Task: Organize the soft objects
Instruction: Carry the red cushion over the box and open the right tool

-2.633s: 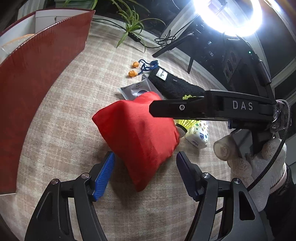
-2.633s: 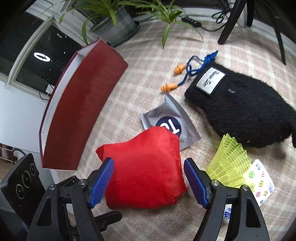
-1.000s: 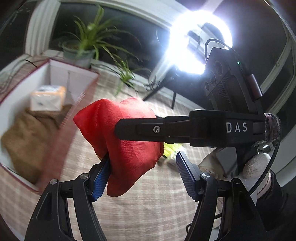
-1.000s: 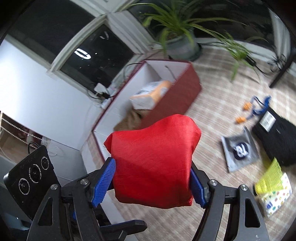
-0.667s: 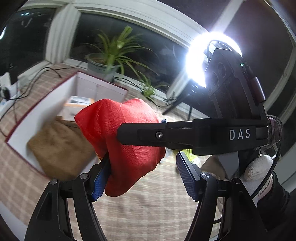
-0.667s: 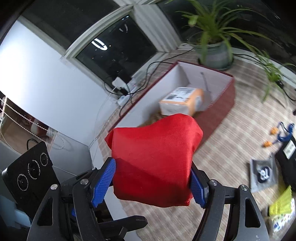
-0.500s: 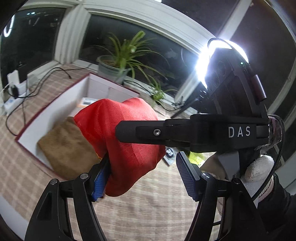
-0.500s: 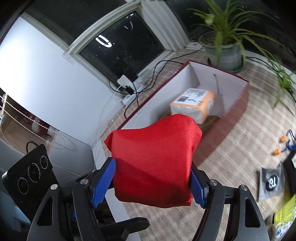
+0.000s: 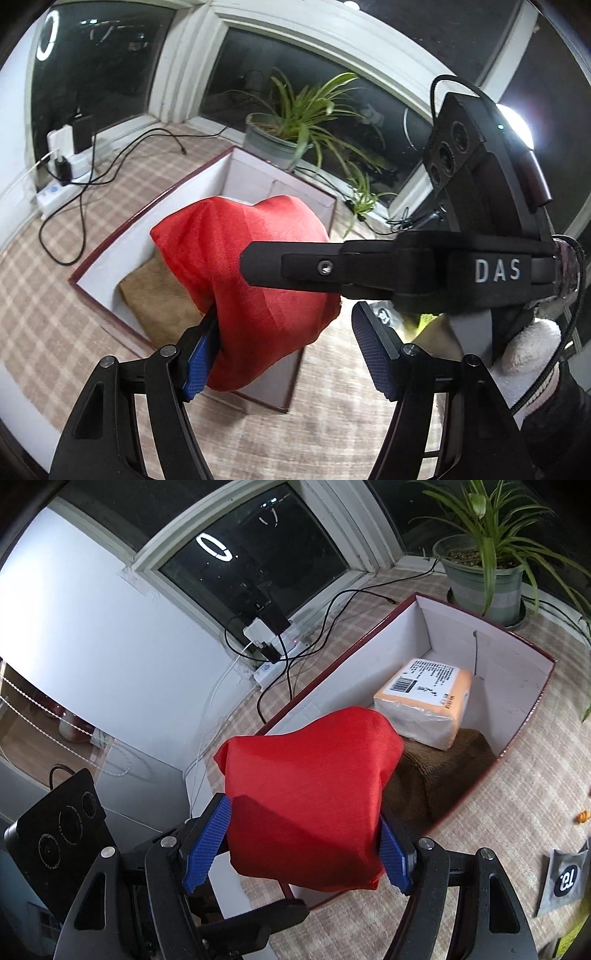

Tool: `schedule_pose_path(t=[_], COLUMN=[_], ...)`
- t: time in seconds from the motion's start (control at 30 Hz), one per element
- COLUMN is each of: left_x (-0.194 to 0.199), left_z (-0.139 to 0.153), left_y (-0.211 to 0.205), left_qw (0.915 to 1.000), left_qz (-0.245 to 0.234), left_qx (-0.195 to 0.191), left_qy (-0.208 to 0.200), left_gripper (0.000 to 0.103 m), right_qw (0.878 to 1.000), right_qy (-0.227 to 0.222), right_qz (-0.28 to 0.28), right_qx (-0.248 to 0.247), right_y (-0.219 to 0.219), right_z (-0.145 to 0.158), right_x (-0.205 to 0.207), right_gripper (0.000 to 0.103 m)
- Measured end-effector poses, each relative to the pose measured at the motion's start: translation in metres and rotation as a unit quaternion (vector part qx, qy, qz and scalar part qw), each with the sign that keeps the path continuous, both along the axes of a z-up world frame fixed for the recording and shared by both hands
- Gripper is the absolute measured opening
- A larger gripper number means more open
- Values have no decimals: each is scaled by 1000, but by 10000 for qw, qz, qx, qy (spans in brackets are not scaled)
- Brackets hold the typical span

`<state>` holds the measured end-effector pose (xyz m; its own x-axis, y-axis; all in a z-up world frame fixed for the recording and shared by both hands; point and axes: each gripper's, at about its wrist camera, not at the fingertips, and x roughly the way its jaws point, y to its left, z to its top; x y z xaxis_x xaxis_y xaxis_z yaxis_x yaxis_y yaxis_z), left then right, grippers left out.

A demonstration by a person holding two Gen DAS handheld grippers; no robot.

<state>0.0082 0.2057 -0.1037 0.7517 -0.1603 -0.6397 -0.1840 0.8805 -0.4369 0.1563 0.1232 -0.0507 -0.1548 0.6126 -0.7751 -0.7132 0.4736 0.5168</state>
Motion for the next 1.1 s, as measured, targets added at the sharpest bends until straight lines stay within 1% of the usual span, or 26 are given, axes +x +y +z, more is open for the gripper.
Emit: schedule_pose_path(t=[0.2,0.5,0.8,0.93,1.1], left_x=[0,-1,-2,-3,-5], left_z=[-9,-13,-8,-4,3], left_y=[9,10,11,7,-3], left_qw=[9999,9995,9994,9995,9998], left_qz=[132,226,279,248,156], left_qx=[-10,95,139,152,121], left_qy=[102,210,179,132,-4], left_gripper=[68,68,68,68,68], right_qw=[10000,9995,9990,9982,9960], right_qy=[-5,-239,-278,-469,-749], right_qz=[-8,-198,-343,-363,-466], right_qx=[-40,-102,105,116,153], right_y=[4,-2,-10,-18,-44], right_z=[-5,-4,7,14,26], right_x=[1,7,10,6,0], right_gripper=[72,72,75,75,75])
